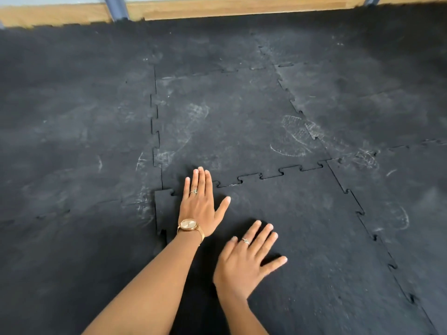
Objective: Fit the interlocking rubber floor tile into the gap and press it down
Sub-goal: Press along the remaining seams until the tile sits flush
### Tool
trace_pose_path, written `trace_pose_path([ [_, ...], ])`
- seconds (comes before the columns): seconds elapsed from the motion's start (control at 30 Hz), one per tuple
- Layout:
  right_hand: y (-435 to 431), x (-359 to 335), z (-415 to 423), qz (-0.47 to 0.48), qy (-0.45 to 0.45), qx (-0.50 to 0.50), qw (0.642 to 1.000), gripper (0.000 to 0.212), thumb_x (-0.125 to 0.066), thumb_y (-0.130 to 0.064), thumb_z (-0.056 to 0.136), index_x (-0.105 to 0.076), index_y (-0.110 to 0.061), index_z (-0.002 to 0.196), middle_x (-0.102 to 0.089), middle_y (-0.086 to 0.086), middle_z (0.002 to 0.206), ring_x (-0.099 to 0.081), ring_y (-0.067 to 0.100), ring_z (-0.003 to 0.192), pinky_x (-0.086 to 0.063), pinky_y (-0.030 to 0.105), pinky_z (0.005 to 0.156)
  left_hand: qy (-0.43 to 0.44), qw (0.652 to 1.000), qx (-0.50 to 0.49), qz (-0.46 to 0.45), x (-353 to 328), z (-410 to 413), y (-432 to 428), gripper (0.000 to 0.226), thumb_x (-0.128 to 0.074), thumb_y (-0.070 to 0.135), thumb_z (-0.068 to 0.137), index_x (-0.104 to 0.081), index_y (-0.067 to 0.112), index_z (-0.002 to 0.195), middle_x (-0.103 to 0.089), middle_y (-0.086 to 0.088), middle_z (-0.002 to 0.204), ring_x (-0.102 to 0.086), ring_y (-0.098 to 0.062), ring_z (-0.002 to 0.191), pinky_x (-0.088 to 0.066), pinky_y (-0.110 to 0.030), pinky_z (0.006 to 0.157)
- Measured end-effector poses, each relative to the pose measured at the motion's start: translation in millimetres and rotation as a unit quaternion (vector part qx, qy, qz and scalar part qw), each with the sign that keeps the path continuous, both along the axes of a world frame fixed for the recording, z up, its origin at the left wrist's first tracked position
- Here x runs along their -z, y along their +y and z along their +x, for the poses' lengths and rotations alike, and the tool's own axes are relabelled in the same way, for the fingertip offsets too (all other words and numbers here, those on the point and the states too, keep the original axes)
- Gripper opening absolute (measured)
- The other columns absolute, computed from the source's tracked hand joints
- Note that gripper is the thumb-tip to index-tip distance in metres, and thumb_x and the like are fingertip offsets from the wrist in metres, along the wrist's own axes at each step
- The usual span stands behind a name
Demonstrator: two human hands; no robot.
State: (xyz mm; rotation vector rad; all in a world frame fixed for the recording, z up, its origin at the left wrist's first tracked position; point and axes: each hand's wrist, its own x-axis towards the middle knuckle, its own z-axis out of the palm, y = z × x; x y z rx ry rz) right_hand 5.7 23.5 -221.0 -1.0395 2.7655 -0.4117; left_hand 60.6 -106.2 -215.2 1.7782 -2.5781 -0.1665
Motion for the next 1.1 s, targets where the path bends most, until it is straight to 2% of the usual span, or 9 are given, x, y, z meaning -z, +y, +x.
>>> trace_pose_path([
  [0.23,-8,4,10,0.01,-0.009,-0.005,1.0,0.076,-0.024,-0.056,0.097,-0.02,-0.006,0.153,-0.02,0.014,0.161,-0.011,0.034,0.15,-0.001,0.071,0.113,0.077,0.995,0.034,0.061,-17,16,-17,0.073,-0.024,0.053,0.096,-0.021,0.007,0.153,-0.015,-0.012,0.162,-0.011,-0.026,0.15,-0.006,-0.036,0.122],
  [0.33,-9,7,12,0.014,0.001,-0.01,1.0,0.08,-0.022,-0.06,0.096,-0.015,-0.006,0.154,-0.016,0.012,0.163,-0.006,0.033,0.151,0.001,0.071,0.113,0.116,0.988,0.021,-0.104,-37,39,-31,0.066,-0.024,0.047,0.095,-0.042,0.007,0.144,-0.039,-0.016,0.152,-0.031,-0.036,0.142,-0.021,-0.045,0.117],
  [0.47,-6,10,12,0.024,0.009,-0.005,1.0,0.08,-0.022,-0.06,0.097,-0.011,-0.006,0.155,-0.012,0.012,0.164,-0.003,0.033,0.151,0.003,0.071,0.113,0.147,0.977,-0.068,-0.138,-38,53,-44,0.066,-0.025,0.044,0.099,-0.016,0.008,0.154,-0.008,-0.017,0.162,0.001,-0.035,0.15,0.009,-0.042,0.12],
  [0.6,-7,11,12,0.042,0.013,-0.01,0.999,0.08,-0.016,-0.061,0.097,-0.007,-0.008,0.156,-0.007,0.011,0.164,0.002,0.032,0.151,0.005,0.07,0.113,0.021,0.997,-0.069,-0.023,3,42,-43,0.088,-0.009,0.069,0.091,0.003,0.009,0.155,0.003,-0.019,0.162,0.009,-0.031,0.15,0.005,-0.051,0.121],
  [0.77,-5,7,12,0.043,0.001,-0.007,0.999,0.08,-0.017,-0.061,0.096,-0.006,-0.008,0.156,-0.008,0.011,0.164,0.001,0.032,0.151,0.001,0.072,0.112,0.028,0.998,-0.035,0.051,2,48,-47,0.084,-0.007,0.069,0.09,0.018,0.018,0.152,0.018,-0.013,0.161,0.02,-0.025,0.148,0.012,-0.047,0.12],
  [0.87,-7,6,13,0.041,0.001,-0.008,0.999,0.08,-0.017,-0.061,0.096,-0.006,-0.007,0.155,-0.008,0.012,0.165,0.002,0.032,0.151,0.0,0.073,0.111,0.165,0.968,-0.087,0.17,-28,50,-58,0.079,-0.014,0.062,0.095,0.02,0.018,0.152,0.023,-0.013,0.16,0.026,-0.022,0.146,0.014,-0.045,0.12],
  [0.93,-7,7,12,0.046,0.001,-0.011,0.999,0.081,-0.016,-0.061,0.096,-0.005,-0.008,0.155,-0.006,0.011,0.165,0.003,0.032,0.151,0.002,0.072,0.112,0.28,0.946,-0.135,0.097,-49,58,-62,0.073,-0.016,0.051,0.098,0.012,0.014,0.154,0.016,-0.016,0.161,0.022,-0.025,0.147,0.015,-0.043,0.12],
  [1.03,-7,9,12,0.058,0.011,-0.007,0.998,0.081,-0.012,-0.062,0.096,-0.002,-0.009,0.156,-0.002,0.01,0.165,0.006,0.031,0.151,0.004,0.071,0.113,0.155,0.978,-0.098,-0.097,-30,71,-47,0.068,-0.014,0.048,0.1,0.0,0.011,0.155,0.001,-0.016,0.163,0.006,-0.029,0.15,0.01,-0.046,0.121],
  [1.1,-7,9,13,0.057,0.013,-0.009,0.998,0.08,-0.012,-0.062,0.096,-0.003,-0.008,0.156,-0.003,0.01,0.165,0.005,0.031,0.151,0.005,0.07,0.113,0.053,0.995,-0.07,-0.049,-4,75,-36,0.078,-0.007,0.06,0.096,0.003,0.01,0.155,0.0,-0.015,0.163,0.005,-0.028,0.151,0.002,-0.052,0.122],
])
